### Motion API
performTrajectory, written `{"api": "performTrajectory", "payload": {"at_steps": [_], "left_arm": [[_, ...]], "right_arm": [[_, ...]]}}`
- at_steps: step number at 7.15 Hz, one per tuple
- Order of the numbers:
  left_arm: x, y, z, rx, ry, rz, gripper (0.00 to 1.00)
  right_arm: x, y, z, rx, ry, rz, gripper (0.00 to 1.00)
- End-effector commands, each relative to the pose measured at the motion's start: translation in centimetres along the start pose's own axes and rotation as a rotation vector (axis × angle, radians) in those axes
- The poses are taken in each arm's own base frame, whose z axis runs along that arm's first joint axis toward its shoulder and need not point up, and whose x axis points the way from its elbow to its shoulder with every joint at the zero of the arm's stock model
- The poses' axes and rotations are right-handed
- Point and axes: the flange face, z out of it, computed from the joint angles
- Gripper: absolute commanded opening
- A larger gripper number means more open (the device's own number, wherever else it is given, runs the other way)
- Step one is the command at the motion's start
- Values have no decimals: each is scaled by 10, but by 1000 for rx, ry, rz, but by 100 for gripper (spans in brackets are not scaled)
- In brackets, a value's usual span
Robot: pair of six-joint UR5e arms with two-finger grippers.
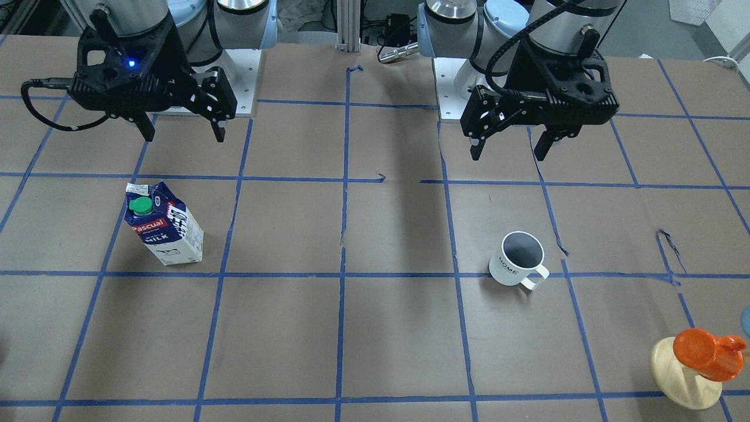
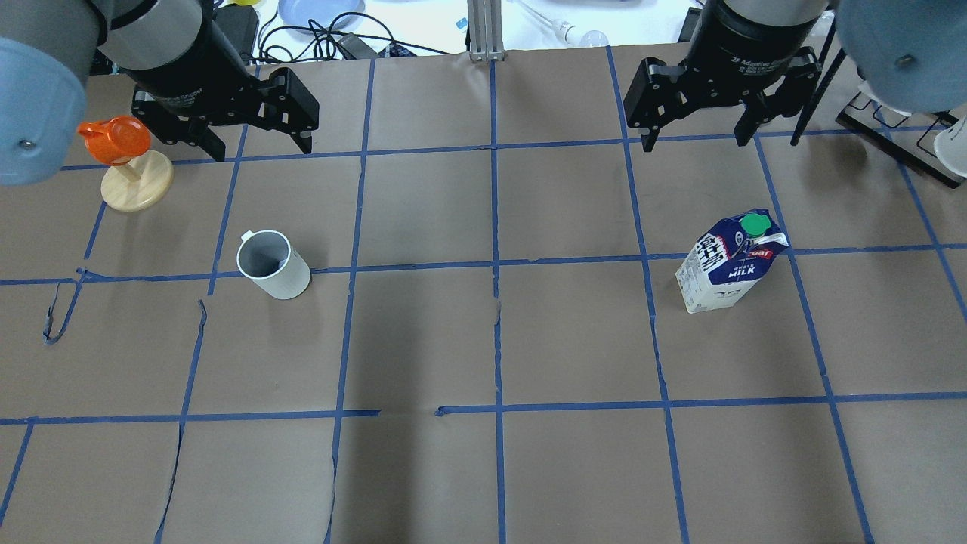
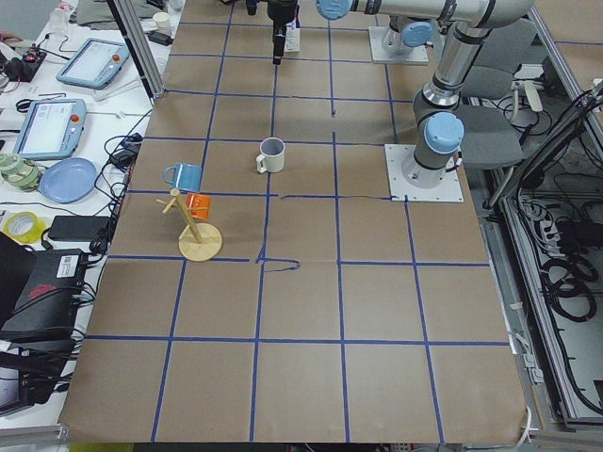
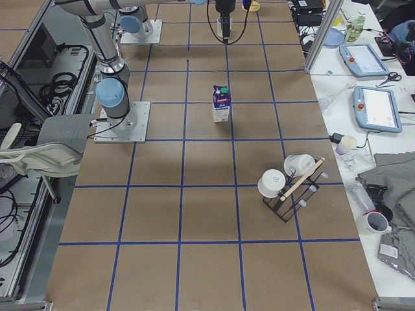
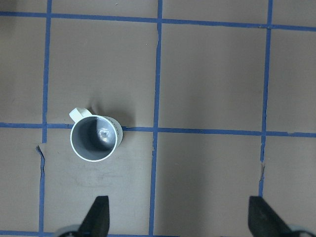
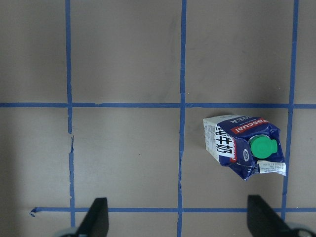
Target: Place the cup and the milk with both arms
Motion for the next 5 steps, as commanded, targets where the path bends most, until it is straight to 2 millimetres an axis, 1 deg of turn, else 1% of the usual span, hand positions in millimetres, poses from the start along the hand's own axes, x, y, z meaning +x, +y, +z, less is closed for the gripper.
{"api": "performTrajectory", "payload": {"at_steps": [1,5], "left_arm": [[0,0,1,-3,0,2,100],[-1,2,1,-10,-6,4,100]], "right_arm": [[-1,0,0,2,-2,-3,100],[-1,0,0,2,-2,-4,100]]}}
